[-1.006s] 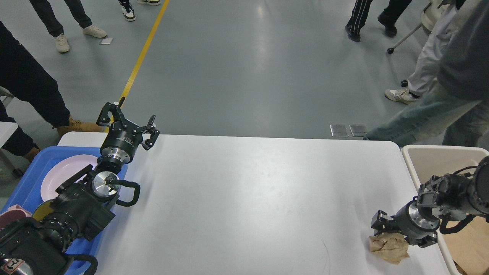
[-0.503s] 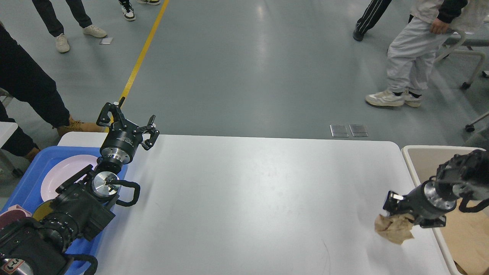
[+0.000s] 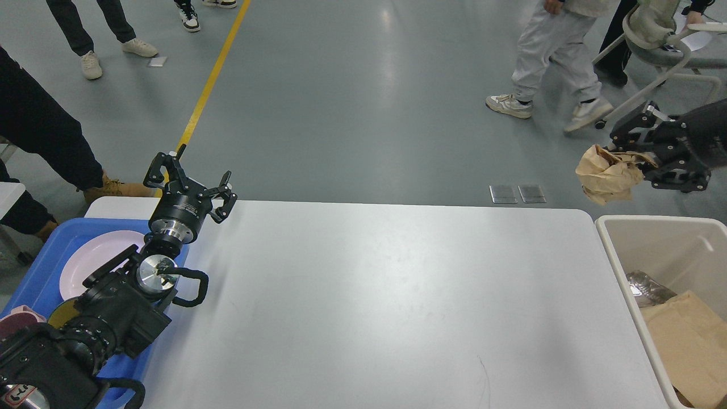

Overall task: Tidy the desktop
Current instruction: 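Lift the crumpled paper with the right gripper and drop it into the bin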

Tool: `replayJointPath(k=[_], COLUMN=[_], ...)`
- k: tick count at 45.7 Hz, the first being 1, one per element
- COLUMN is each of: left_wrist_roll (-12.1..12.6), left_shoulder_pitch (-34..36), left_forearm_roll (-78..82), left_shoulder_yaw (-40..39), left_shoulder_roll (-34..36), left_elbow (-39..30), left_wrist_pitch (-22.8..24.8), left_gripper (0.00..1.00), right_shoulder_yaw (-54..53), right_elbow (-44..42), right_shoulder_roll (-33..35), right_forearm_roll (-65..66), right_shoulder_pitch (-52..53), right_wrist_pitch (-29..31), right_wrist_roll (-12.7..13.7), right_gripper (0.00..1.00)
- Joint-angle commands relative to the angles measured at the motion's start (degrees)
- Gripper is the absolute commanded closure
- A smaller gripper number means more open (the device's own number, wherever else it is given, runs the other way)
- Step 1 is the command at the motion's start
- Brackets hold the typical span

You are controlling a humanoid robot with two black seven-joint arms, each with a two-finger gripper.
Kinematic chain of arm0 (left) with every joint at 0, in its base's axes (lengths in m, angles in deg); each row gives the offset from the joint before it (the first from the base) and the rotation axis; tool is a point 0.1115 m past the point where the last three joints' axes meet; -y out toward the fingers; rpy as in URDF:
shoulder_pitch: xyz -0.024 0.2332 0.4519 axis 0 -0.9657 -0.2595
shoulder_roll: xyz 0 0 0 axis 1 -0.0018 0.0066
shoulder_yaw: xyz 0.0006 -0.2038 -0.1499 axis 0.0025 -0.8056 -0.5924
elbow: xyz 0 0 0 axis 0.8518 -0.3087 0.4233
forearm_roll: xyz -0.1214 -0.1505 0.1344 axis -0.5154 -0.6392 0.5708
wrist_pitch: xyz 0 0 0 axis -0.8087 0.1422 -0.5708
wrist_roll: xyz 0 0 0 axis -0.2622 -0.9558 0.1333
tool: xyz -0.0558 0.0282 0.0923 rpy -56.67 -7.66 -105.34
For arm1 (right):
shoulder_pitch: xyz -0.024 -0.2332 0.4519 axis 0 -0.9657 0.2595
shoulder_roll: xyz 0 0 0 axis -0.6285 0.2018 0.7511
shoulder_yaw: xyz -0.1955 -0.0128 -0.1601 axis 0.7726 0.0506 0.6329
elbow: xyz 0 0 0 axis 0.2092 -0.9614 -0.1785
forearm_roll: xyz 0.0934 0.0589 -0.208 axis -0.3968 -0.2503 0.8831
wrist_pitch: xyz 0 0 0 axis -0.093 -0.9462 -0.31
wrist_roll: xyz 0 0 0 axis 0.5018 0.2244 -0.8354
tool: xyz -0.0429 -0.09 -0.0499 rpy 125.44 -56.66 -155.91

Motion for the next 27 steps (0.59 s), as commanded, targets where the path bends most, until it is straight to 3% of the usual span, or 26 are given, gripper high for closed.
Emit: replayJointPath(k=[1,8,9,12,14,21,27], left_wrist_roll=[0.00,0.00,0.00,0.00,0.00,0.00,0.00], left_shoulder_pitch=[0.01,0.01,0.01,0.01,0.01,0.01,0.01], left_forearm_roll=[-0.01,-0.01,-0.01,-0.01,-0.01,-0.01,-0.01], left_shoulder_yaw=[0.00,0.00,0.00,0.00,0.00,0.00,0.00], left_shoulder_roll=[0.00,0.00,0.00,0.00,0.00,0.00,0.00], left_elbow=[0.00,0.00,0.00,0.00,0.00,0.00,0.00], left_wrist_pitch=[0.00,0.00,0.00,0.00,0.00,0.00,0.00], left_gripper=[0.03,0.03,0.03,0.03,0.03,0.03,0.03], right_shoulder_yaw=[-0.20,-0.81,-1.86,-4.58,-7.13,-17.85,-24.27], right_elbow=[-5.76,-15.69,-18.23,-21.76,-23.87,-28.71,-33.89], right_shoulder_roll=[0.22,-0.31,-0.48,-1.01,-1.45,-2.33,-4.17], right_forearm_roll=[0.02,-0.50,-0.50,-0.50,-0.50,-0.50,-0.50], right_shoulder_pitch=[-7.62,-21.77,-25.88,-32.49,-37.23,-51.30,-59.13], right_wrist_pitch=[-5.63,-19.16,-23.18,-30.23,-35.50,-45.98,-46.60], right_wrist_roll=[0.07,0.07,0.07,-0.02,-0.02,-0.02,-0.11], right_gripper=[1.00,0.99,0.75,0.23,0.00,0.00,0.00])
